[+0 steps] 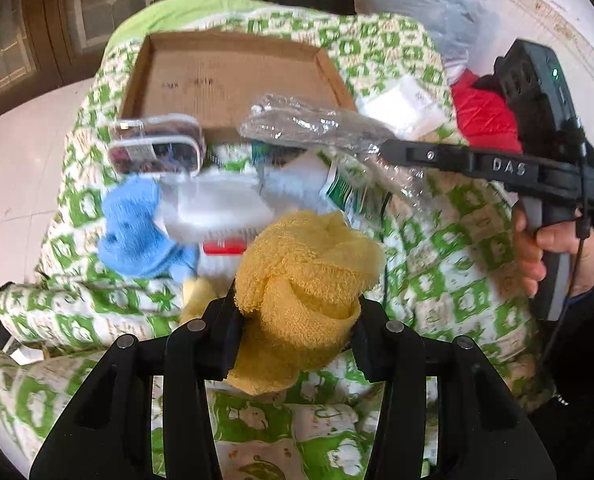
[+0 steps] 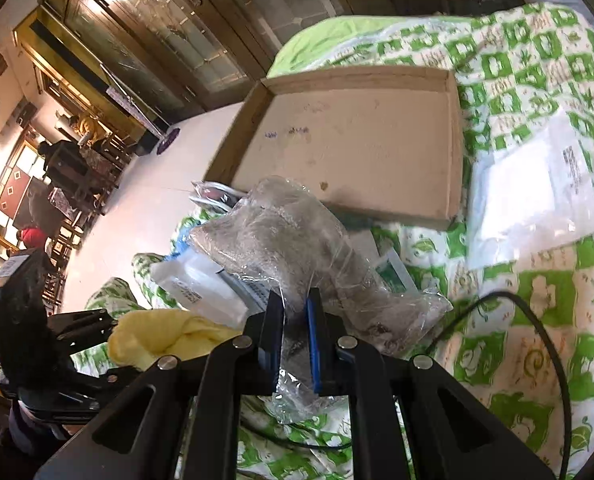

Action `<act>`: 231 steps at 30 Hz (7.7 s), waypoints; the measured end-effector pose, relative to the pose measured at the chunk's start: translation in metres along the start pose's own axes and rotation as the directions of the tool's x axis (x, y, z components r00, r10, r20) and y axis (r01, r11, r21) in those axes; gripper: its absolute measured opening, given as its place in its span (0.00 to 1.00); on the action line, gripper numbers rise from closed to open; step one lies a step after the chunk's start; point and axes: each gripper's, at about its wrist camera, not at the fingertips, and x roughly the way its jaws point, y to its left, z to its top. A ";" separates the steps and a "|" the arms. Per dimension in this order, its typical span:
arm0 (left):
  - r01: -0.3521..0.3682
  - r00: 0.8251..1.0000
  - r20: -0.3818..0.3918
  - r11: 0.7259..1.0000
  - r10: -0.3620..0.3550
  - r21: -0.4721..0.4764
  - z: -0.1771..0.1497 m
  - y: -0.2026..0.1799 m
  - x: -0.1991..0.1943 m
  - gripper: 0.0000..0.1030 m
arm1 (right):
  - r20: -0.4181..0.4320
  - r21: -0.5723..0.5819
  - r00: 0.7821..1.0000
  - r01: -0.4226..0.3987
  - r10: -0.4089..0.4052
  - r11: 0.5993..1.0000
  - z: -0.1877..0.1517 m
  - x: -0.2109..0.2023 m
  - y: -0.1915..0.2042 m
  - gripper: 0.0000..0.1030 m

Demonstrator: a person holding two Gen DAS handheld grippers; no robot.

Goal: Organize soft objects
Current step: 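Carry yellow towel into the cardboard box with left tool while right tool drops plastic bag there, then move the left tool to the white paper packet beside the blue towel, then grasp white paper packet with left tool while right tool grasps bag of coloured sticks, then carry white packet into the box with left tool while right tool drops stick bag there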

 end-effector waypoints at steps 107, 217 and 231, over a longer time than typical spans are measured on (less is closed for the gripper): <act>-0.095 0.995 -0.033 0.964 0.090 -0.248 -0.001 0.071 0.054 0.63 | 0.020 0.152 0.981 0.189 -0.194 0.970 -0.041 0.038 -0.006 1.00; 0.085 0.992 -0.085 0.993 -0.093 -0.084 0.054 0.023 0.075 0.13 | -0.175 0.146 0.959 0.251 -0.225 0.957 -0.020 0.048 -0.043 0.21; 0.083 0.996 -0.040 0.995 -0.086 -0.053 0.091 0.010 0.061 0.13 | -0.140 0.160 0.971 0.218 -0.196 0.963 -0.014 0.036 -0.047 0.21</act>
